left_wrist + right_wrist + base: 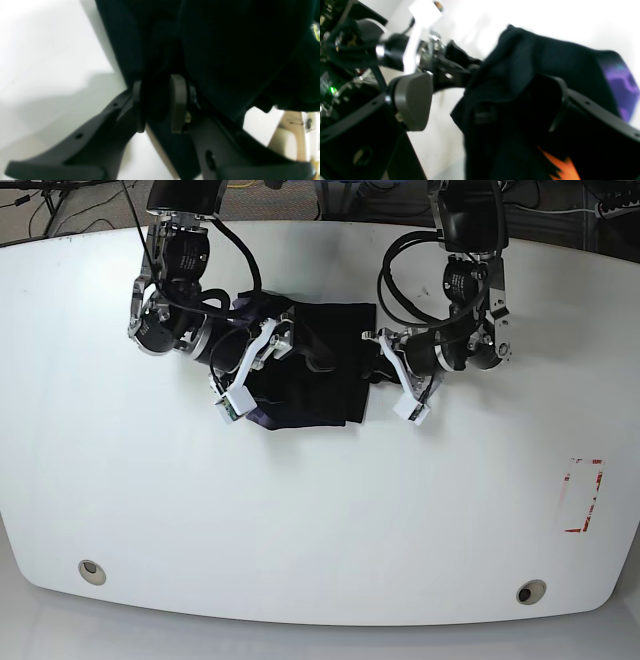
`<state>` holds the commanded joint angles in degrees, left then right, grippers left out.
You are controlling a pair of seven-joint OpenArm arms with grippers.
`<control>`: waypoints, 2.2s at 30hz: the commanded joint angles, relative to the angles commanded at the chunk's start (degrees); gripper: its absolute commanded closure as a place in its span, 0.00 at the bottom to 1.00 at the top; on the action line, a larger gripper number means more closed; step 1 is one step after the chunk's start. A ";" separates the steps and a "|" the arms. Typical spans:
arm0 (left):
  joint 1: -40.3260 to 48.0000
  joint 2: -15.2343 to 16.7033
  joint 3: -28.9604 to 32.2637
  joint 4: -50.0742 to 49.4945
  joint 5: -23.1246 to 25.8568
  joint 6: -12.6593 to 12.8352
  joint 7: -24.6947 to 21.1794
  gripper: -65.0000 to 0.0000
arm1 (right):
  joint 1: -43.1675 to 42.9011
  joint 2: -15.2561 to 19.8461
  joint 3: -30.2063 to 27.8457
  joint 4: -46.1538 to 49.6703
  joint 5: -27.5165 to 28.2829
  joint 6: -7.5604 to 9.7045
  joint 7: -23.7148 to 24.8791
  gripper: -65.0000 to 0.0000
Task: Layout the t-shirt on the table in an organized manner, then fold the t-shirt properly
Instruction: 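Fold the strip end with the right gripper toward the left gripper, then release the left gripper and move it to the bundle's other side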
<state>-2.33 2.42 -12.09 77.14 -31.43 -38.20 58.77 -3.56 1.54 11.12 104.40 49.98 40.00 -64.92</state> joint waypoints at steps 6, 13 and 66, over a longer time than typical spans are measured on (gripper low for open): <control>-0.09 -3.87 -5.71 -0.09 -10.55 -0.44 0.18 0.60 | 0.00 0.09 1.76 0.00 0.09 0.00 -0.09 0.09; -0.09 -14.86 -5.89 -0.18 -26.73 -0.44 0.09 0.60 | 0.26 1.41 1.67 -0.26 -0.18 0.00 -0.09 0.09; 7.47 -14.42 29.89 28.75 14.95 -0.09 -7.30 0.70 | 9.32 16.09 -10.29 -8.79 -8.79 0.00 12.66 0.78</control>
<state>5.14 -12.00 17.80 105.89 -16.48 -38.29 51.47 5.76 17.63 0.84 95.60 41.19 40.00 -52.26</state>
